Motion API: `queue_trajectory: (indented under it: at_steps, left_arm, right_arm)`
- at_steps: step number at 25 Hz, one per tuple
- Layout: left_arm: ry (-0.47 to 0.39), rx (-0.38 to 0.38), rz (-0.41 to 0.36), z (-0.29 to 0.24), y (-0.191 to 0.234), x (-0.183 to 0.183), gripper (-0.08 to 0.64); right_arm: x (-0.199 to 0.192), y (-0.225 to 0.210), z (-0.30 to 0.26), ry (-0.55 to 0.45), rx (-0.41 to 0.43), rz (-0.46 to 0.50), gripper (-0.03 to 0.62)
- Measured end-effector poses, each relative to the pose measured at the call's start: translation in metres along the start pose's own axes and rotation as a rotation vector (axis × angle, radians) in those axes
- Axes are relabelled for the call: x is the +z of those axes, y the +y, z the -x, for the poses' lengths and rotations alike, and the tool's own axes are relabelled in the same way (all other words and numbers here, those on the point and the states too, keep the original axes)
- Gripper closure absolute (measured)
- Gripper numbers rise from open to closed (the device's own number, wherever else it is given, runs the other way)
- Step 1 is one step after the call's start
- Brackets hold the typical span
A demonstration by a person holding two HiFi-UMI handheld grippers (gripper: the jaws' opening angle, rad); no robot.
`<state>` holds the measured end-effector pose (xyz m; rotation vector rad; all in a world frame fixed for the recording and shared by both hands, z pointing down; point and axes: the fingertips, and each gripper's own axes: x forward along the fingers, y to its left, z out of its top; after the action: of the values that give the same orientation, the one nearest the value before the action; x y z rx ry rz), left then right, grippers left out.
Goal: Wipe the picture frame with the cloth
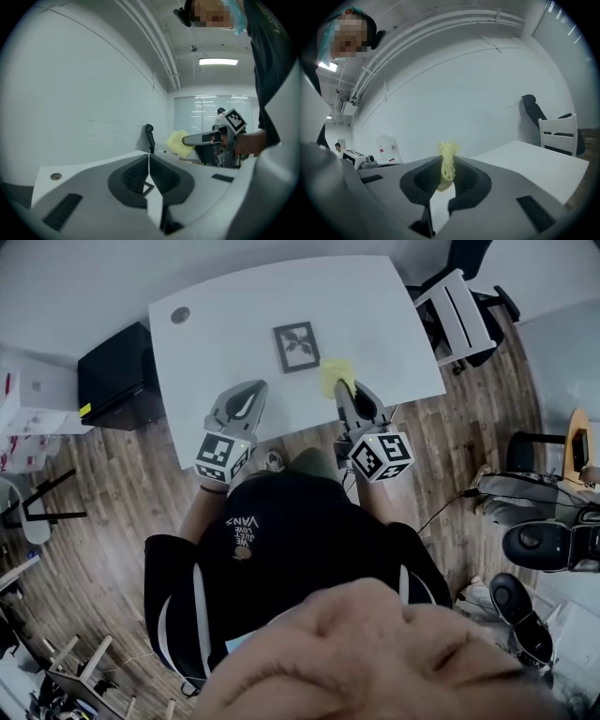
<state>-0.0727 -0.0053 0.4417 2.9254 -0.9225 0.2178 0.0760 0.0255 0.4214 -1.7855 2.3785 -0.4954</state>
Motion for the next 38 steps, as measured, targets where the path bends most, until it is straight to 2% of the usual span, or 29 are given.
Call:
queue_trajectory:
  at_steps: [7,15,30,38]
  left_arm:
    - [0.007,-0.021,0.026,-0.018,0.016,-0.004,0.543]
    - [0.008,-0.006,0.029,-0.046,0.034,0.004,0.543]
    - [0.0,0.093,0.043,-0.069,0.058,0.013,0.543]
    - [0.007,0.121,0.038,-0.085,0.066,0.013,0.543]
  right_arm:
    - [0.0,-0.008,-0.022,0.017,-0.021,-0.005,0.545]
    - [0.012,-0.027,-0.051,0.026,-0.01,0.009,0.545]
    - [0.019,-0.045,-0.096,0.056,0.069,0.0,0.545]
    - [0.02,-0.057,-0.12,0.064,0.1,-0.007,0.545]
